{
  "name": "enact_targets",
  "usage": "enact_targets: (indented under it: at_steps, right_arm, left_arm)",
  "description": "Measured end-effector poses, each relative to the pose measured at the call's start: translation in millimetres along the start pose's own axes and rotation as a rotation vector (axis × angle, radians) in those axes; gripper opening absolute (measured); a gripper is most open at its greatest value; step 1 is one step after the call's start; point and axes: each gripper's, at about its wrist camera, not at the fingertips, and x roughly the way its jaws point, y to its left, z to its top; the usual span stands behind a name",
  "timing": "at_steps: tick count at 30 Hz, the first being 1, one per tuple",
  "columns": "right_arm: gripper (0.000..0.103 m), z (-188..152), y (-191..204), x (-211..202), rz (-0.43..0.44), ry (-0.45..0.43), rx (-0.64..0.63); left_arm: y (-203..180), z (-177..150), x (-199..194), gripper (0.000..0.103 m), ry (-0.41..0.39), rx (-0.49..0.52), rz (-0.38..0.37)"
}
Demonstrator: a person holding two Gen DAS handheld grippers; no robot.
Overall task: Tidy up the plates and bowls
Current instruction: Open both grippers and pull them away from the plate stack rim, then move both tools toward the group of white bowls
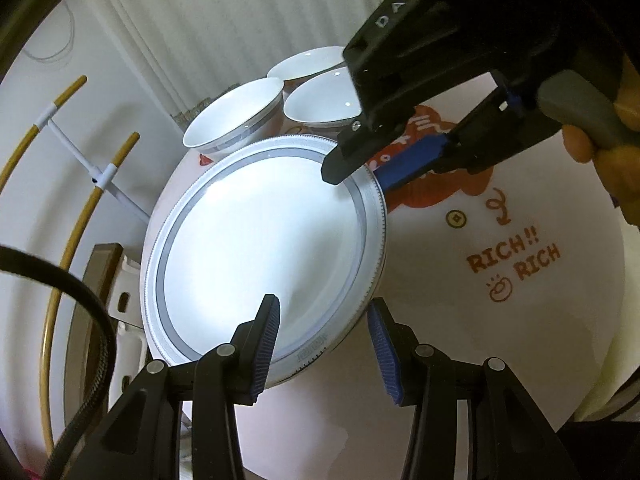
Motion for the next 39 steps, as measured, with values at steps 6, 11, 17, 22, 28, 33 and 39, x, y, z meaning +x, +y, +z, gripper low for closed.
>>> enact_targets:
  at_steps: [6,11,17,22,28,33,39]
  right_arm:
    - [0.038,-7,-1,-9,-0.053,-0.002,-0.010]
    - [0.038,-17,-8,-18,-0.048,-0.011,-0.004]
    - [0.038,-27,-16,-36,-0.090,-0.025,-0.012]
    - [0.038,-37,-20,-61,-0.138,-0.045,-0.025]
    - [0.038,-56,-20,-98,-0.229,-0.103,-0.064]
    - [0.039,-66,-20,-120,-0.300,-0.140,-0.098]
    - [0.041,-67,-18,-128,-0.370,-0.173,-0.109]
  left_arm:
    - [5,1,-2,0.043,0.048,-0.084,-0.085]
    - [5,5,-3,0.041,0.071,-0.118,-0.108]
    - [8,15,-14,0.042,0.091,-0.177,-0.138]
    - [8,29,-27,0.042,0.104,-0.212,-0.163]
    - [10,44,-50,0.049,0.096,-0.251,-0.186]
    - [12,57,-65,0.052,0.081,-0.270,-0.200]
    - [25,60,-79,0.058,0.089,-0.287,-0.180]
